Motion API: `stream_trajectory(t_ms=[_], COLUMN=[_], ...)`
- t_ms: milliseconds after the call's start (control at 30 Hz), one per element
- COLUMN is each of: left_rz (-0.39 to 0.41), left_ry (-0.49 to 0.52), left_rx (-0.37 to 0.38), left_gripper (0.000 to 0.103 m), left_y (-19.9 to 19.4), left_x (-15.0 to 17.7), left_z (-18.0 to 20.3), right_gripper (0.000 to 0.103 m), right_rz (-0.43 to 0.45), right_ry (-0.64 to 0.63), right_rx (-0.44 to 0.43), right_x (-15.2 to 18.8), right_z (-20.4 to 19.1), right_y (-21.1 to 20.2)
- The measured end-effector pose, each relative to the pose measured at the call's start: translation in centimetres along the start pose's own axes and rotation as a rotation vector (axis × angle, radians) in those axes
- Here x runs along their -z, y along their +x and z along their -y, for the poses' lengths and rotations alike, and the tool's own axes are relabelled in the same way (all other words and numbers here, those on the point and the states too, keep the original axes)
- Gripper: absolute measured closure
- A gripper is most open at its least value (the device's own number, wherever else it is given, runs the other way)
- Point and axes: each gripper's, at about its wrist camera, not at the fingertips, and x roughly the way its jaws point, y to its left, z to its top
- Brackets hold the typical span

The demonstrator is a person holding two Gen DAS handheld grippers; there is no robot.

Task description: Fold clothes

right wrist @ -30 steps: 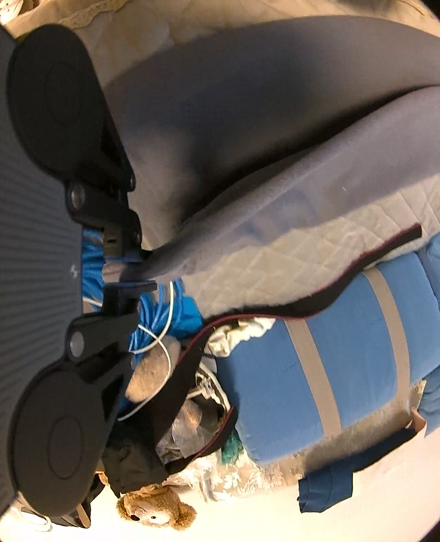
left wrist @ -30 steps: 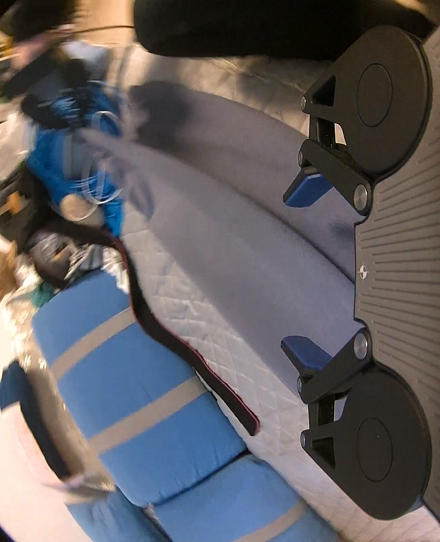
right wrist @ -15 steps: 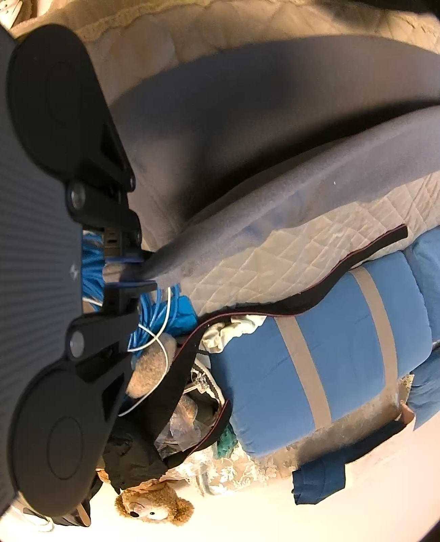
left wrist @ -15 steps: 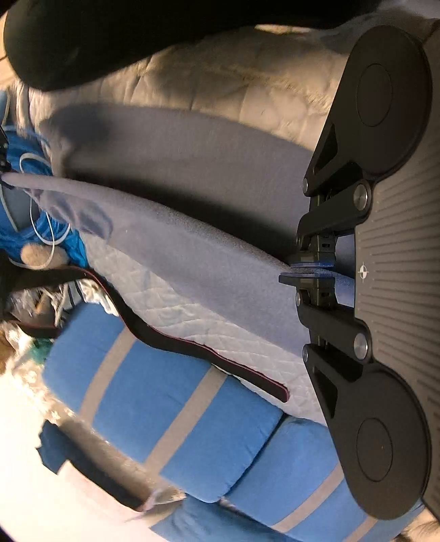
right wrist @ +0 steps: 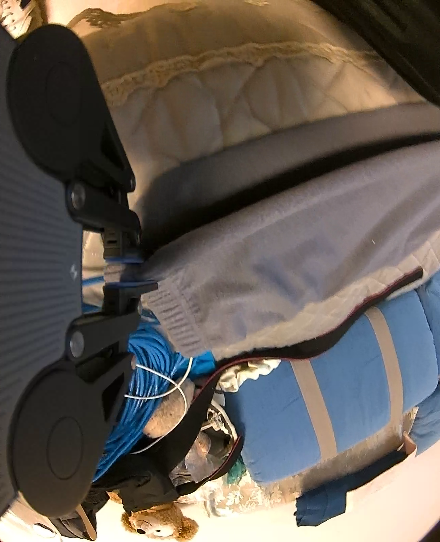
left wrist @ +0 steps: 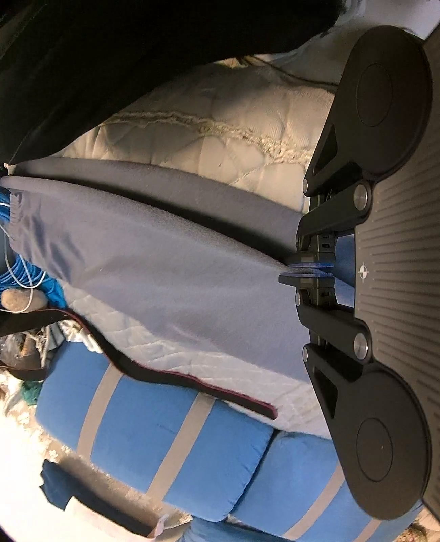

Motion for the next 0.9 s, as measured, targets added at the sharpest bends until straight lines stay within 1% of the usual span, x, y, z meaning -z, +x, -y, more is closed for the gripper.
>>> stream_trajectory(t_ms=[100,200,267,433,667,900], left_rz=[-0.002,-0.011,-0.012,0.005,0.018,0.025], left_ry=[0.021,0.031,0.057,0.096,0.077,0.062], left_rx=[0.005,0.044,0.054,0.034,0.044,0.055], left_gripper=[0.1,0.1,0.101,0.101,0.101,0.101], left_y=[-0.1,0.4,0.7,0.7,0.8,0.5], left_x=[0.2,0.7,1.1,1.4,1.9,2.0], left_z=[0.4,0.9,1.5,2.2,2.2,2.0], right_gripper=[0.094,0.094,0.094,0.094,0.094,0.094], right_rz=[-0.018,-0.039,-0.052,-0.09,-0.114,-0.117], right_ry=[-0.036,-0.045,-0.053,-0.089,-0.144,-0.112], right_rx=[0.007,-0.003,-0.007,-0.014,-0.041,-0.074], right_x=[-0.1,-0.5,-0.6,-1.2,-1.4,-1.6], right_z=[-0.6,-0.6,-0.6,-0.7,-0.8,-0.4], right_y=[0.5,0.8,0.8,0.8,0.5,0.2])
